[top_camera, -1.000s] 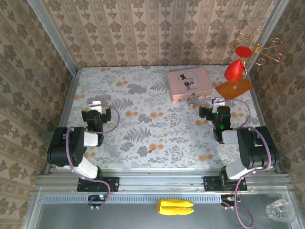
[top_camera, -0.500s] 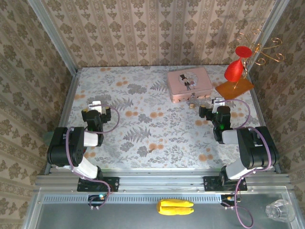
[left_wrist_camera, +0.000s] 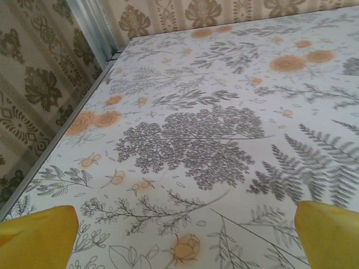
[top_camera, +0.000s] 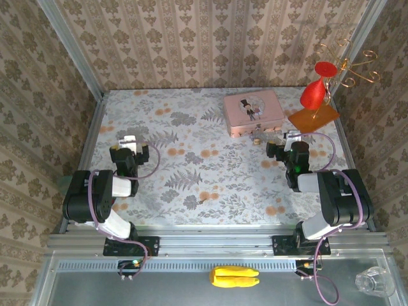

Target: Unlock a padlock with a key

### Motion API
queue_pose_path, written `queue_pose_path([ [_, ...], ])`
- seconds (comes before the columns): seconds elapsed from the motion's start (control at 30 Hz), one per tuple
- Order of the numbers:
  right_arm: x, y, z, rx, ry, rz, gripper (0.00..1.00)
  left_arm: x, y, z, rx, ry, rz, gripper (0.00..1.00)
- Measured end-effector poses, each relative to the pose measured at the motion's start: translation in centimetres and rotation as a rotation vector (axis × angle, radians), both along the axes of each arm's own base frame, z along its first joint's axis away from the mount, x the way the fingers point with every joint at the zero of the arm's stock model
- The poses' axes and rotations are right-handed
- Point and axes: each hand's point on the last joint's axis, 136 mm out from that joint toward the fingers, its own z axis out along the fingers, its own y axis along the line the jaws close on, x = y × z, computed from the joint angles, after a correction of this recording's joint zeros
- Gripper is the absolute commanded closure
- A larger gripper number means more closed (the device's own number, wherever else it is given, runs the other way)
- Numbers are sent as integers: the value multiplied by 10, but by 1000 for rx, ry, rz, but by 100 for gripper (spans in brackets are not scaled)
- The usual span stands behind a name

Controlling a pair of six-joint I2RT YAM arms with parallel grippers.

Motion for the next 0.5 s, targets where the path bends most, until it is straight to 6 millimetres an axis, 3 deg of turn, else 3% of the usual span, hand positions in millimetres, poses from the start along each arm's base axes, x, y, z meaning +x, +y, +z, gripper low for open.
queue_pose_path([
  [0.07,-3,2,9,-4,-9,-1,0,-5,-16,19,31,-34,-45,0],
  [0.17,-9,0,36,0,-42,-30,0,-17,-44,69,36,-150,-109,0],
  [0.23,-13,-2,60,33,-74,-58,0,-28,-51,102,3,-219,-123,0],
  [0.37,-26,-2,108,166,-156,-100,0,-48,-35,140,-206,-279,-23,0],
  [0.5,-43,-5,138,337,-190,-161,0,-68,-8,144,-447,-270,98,0],
])
